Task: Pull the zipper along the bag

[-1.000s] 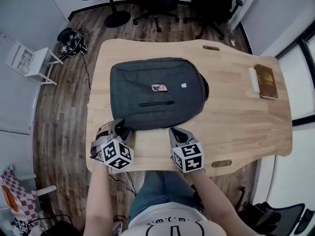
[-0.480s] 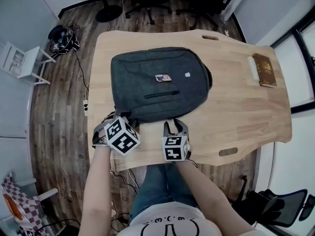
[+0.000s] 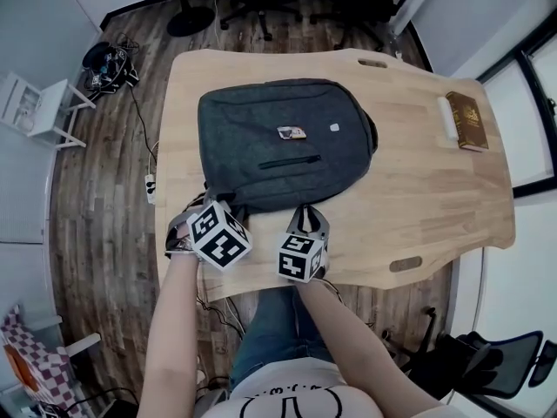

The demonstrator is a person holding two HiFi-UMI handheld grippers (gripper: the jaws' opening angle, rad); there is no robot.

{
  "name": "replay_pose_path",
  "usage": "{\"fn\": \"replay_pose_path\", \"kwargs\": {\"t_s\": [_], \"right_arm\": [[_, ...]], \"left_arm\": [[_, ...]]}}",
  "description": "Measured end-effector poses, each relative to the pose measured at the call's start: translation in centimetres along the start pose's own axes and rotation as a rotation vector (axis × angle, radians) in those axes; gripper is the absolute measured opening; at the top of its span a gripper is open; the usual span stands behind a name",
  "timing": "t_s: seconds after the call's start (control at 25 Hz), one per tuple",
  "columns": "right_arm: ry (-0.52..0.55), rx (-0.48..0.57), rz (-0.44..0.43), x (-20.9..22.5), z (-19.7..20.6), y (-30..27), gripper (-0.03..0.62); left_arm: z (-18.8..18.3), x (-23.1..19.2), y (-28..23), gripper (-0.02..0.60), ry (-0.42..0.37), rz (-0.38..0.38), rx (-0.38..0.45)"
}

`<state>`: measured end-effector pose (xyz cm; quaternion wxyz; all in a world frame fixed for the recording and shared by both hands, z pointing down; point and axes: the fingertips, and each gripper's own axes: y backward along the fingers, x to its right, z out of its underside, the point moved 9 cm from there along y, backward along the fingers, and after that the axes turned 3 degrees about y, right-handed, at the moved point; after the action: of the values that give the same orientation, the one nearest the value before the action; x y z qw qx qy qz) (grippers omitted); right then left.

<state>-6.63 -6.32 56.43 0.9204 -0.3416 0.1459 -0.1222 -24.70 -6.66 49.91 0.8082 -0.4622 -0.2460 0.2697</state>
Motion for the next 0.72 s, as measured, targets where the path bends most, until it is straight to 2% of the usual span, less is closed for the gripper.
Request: {"fn": "replay_pose_path", "kwargs": {"t_s": [0.2, 0.36, 0.44, 0.6, 0.72], "right_arm": [[-0.076, 0.016, -0.115, 0.6, 0.6, 0.8, 0.092], [-0.113, 0.035, -0.174, 1.1, 0.6, 1.2, 0.084], [-0.117, 0.03, -0.195, 1.4, 0.7, 1.5, 0.052], [-0.055, 0.006, -0.229, 1.8, 0.5, 1.2, 0.052], [-0.006, 0.013, -0.224, 1.8, 0.1, 0.5, 0.054]], "left_arm": [[0.2, 0.0, 0.0, 0.118, 0.004, 0.006, 0.002], [0.1, 0.0, -0.1, 0.118, 0.002, 0.003, 0.01], [0.2, 0.0, -0.1, 0.118, 0.003, 0.003, 0.012], [0.2, 0.0, -0.1, 0.118, 0.004, 0.006, 0.012], [0.2, 0.0, 0.0, 0.118, 0.002, 0.01, 0.013]]}}
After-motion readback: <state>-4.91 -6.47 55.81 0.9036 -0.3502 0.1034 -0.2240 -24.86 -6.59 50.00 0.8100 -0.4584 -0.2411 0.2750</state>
